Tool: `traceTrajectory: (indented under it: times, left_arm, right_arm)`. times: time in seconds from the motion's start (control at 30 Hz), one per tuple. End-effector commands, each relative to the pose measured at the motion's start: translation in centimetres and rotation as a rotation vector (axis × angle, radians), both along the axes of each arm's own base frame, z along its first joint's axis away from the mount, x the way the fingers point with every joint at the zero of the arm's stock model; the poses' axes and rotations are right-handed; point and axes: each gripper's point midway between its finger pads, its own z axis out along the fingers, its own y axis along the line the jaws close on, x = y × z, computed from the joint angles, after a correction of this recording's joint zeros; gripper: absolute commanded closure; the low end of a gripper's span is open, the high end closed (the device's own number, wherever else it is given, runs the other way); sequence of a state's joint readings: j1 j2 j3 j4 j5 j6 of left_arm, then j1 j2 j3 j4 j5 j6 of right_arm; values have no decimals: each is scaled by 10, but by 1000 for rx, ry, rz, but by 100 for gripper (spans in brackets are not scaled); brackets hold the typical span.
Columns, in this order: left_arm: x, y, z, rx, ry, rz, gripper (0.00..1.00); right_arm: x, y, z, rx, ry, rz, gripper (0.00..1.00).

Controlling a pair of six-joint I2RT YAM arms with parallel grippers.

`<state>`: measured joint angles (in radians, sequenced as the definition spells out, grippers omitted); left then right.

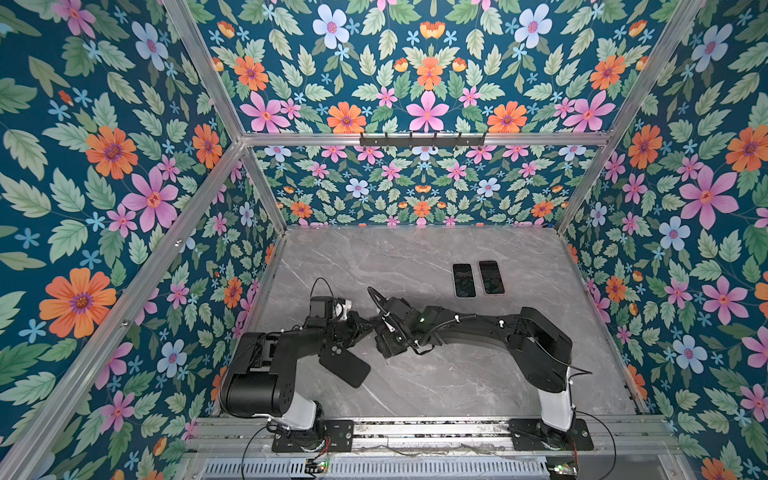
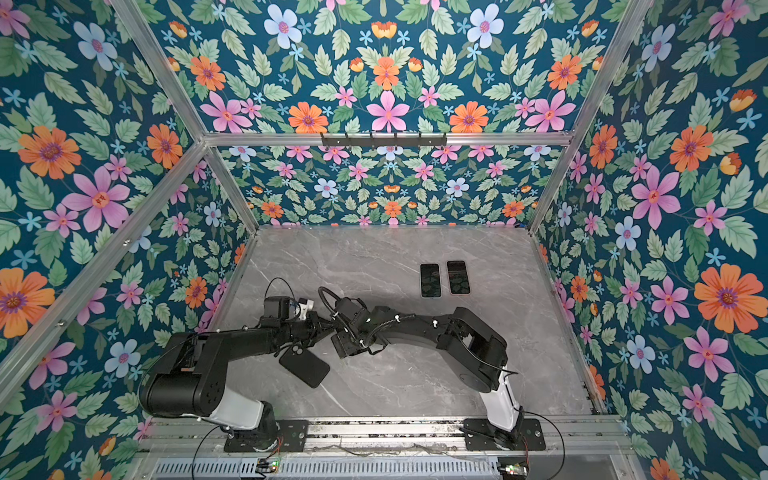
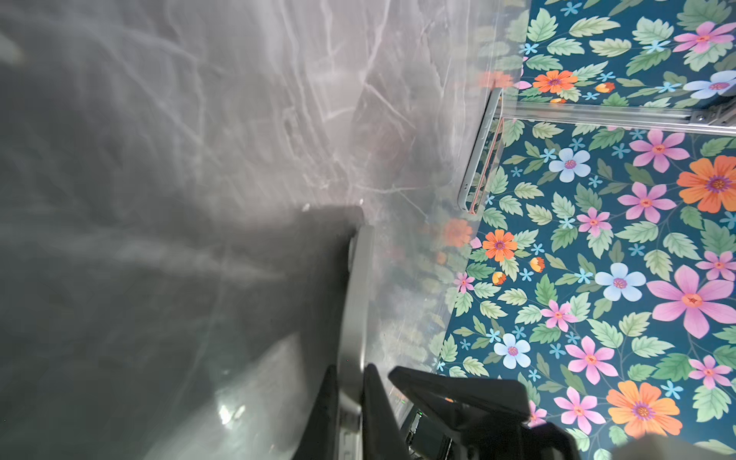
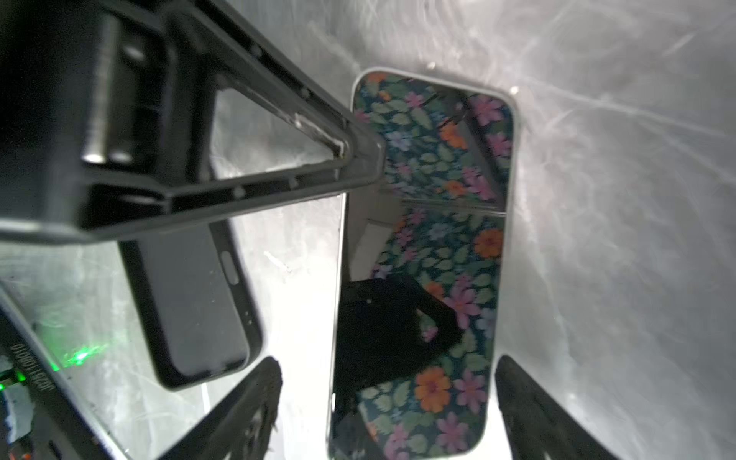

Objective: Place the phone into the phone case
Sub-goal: 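Lift the black phone with the right gripper while the left gripper holds its edge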

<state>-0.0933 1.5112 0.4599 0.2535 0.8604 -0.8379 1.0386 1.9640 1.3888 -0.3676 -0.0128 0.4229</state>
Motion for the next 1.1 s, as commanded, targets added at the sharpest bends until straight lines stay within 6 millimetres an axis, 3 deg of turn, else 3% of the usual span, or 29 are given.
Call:
traceTrajectory:
  times: [0.0, 0.3, 0.47, 0.77, 0.97, 1.0, 1.07]
  left_arm:
    - [4, 5, -2, 28, 0, 28, 100]
    - [16, 3, 15, -13, -33, 67, 100]
    - [28, 4, 33, -69, -67, 141, 100]
    - [46, 5, 67, -187, -171, 259, 100]
    - [58, 3, 88, -298, -257, 323, 100]
    - [59, 2, 91, -317, -266, 329, 100]
    - [62, -1, 97, -356, -290, 337, 100]
  right_arm:
    - [4, -8, 13, -14, -38, -16, 15]
    - [11, -20, 46, 79, -65, -114, 18]
    - [20, -29, 62, 179, 27, -269, 28]
    - [42, -38, 86, 474, 228, -544, 37]
    - [56, -42, 83, 675, 375, -667, 42]
    - [57, -44, 103, 751, 367, -668, 42]
    - [62, -47, 109, 835, 371, -683, 41]
